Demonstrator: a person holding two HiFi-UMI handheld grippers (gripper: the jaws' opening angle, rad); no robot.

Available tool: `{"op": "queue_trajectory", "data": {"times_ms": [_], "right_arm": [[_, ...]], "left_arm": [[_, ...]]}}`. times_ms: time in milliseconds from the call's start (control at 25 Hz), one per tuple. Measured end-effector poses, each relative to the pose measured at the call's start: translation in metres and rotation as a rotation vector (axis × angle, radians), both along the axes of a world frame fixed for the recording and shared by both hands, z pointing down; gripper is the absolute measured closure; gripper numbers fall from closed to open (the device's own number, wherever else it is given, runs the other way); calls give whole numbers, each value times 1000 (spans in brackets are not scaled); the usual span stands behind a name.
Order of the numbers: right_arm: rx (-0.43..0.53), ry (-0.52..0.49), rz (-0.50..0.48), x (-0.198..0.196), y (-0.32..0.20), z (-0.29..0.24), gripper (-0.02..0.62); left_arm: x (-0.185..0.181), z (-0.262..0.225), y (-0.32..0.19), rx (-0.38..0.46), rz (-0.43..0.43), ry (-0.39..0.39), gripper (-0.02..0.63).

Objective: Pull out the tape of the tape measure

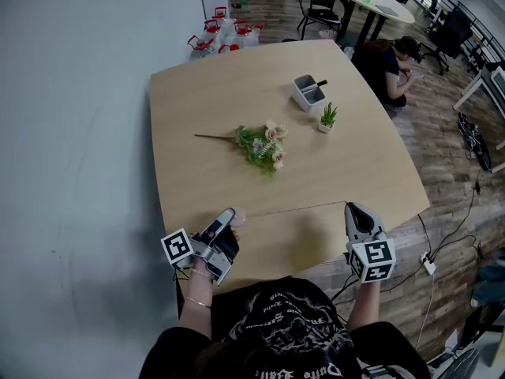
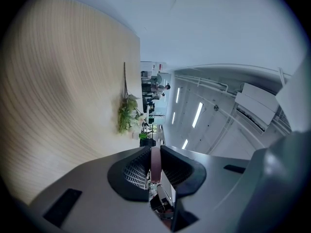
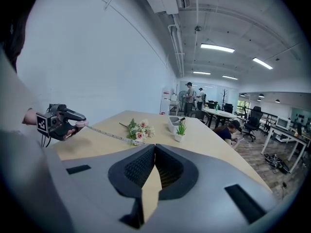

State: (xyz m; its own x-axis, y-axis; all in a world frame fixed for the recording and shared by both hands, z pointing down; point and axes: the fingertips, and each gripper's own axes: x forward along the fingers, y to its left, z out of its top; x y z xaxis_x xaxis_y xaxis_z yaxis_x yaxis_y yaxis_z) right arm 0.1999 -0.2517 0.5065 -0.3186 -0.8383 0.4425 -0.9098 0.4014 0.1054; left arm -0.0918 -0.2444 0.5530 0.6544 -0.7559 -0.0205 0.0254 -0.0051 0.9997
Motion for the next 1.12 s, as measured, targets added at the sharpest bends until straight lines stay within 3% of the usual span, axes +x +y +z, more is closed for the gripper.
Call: {"op": "queue_trajectory", "data": {"times_ms": [240, 520, 800, 1120], "right_arm": [[-30, 15, -5, -3, 2, 8, 578], [-67, -3, -18, -9, 8, 21, 578], [-107, -10, -61, -24, 14, 34, 578], [-128, -4, -112, -37, 16, 41, 578]], "left_arm": [[-1, 23, -6, -58, -9, -90, 535], [-2, 62, -17, -140, -37, -246, 535], [-2, 104, -25, -248, -34, -428, 535], [-3, 130, -27, -305, 4, -679, 532]]}}
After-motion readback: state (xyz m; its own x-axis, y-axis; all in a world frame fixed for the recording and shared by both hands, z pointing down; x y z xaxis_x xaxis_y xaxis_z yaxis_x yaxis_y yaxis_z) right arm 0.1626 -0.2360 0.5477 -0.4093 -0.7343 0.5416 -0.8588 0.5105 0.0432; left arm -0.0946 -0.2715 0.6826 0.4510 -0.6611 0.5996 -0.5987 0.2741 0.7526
